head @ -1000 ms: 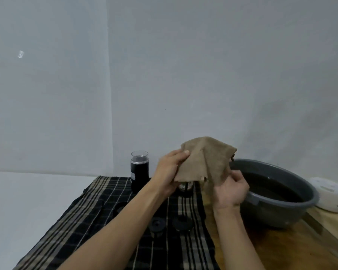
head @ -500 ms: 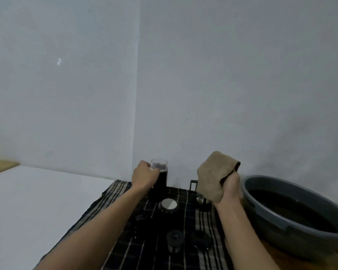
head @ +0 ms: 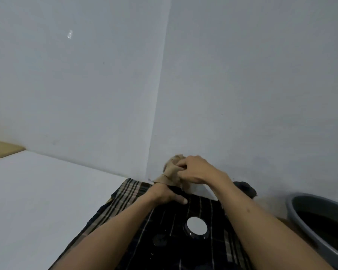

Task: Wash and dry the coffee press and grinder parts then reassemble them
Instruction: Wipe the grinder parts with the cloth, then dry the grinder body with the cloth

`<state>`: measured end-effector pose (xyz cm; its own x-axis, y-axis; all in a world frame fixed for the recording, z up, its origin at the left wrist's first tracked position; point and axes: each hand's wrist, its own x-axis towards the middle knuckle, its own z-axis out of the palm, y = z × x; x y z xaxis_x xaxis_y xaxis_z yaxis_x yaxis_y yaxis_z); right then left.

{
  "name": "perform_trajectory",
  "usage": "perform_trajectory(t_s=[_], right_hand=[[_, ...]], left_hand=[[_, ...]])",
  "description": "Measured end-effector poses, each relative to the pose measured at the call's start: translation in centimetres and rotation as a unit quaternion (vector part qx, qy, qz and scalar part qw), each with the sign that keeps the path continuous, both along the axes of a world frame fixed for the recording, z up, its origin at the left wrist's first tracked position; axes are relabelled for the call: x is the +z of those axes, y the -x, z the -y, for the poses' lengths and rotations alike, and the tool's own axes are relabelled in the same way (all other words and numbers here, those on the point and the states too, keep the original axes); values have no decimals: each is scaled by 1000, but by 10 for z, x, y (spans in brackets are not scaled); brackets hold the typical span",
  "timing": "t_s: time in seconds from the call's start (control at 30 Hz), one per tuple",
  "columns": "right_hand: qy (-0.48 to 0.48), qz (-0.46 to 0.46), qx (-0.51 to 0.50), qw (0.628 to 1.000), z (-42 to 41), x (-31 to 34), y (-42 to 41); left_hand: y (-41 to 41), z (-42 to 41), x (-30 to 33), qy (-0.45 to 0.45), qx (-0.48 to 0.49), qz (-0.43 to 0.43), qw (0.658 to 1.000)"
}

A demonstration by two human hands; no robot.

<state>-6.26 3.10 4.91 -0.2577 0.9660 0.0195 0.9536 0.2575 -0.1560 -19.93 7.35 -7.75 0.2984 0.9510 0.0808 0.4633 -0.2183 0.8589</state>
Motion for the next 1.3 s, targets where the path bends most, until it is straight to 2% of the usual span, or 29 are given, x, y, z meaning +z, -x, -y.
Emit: perform_trajectory(t_s=[0.13,0.27,0.4,0.53,0.6,0.63,0.67,0.73,0.8,0.87,0.9,0.97,1.0,1.03,1.07,1.1,1.13,1.17,1.2,1.27,1.3], right_hand=[[85,34,16,996,-19,15,3],[116,179,-9,977,-39,8,19],[152,168,-8,974,-51,12,25],[103,59,8,993,-37,-5,5],[80,12,18,997,-28,-12,-15],[73,-22,21,997,-24,-16,-26],[62,-64,23,996,-18,-16,-37],[31,-150,29,988,-6,-16,-55],[6,-211,50,976,15,-8,-57],[-2,-249,82,965,39,3,-50],[-2,-261,97,961,51,10,-44],[8,-295,112,949,69,18,-33],[24,-344,107,933,75,20,-31],[58,-420,76,903,80,22,-30],[102,-503,27,858,84,23,-32],[146,-565,-15,812,91,26,-33],[168,-600,-34,781,94,27,-35],[169,-610,-33,774,99,27,-38],[138,-604,-18,785,103,25,-40],[21,-563,20,826,115,17,-42],[-34,-530,38,846,120,14,-43]], left_hand=[[2,-11,-3,-49,2,9,999],[5,-10,-3,-15,31,-64,997],[1,-10,-8,-3,30,-55,998],[2,-4,-4,3,30,-63,998],[6,0,0,36,9,-67,997],[9,0,2,64,-1,-40,997],[13,3,8,86,2,10,996],[21,16,27,123,62,177,974],[27,24,48,214,115,316,917],[31,38,69,294,106,358,880],[29,46,77,299,97,378,871],[22,60,87,254,125,428,858],[18,67,89,205,154,444,859],[16,75,90,131,184,449,864],[14,85,92,43,202,447,870],[14,94,93,-39,202,439,875],[15,102,94,-100,192,428,877],[16,111,98,-129,176,415,883],[16,115,103,-123,160,405,892],[13,122,115,-14,131,411,902],[11,125,122,68,115,430,893]])
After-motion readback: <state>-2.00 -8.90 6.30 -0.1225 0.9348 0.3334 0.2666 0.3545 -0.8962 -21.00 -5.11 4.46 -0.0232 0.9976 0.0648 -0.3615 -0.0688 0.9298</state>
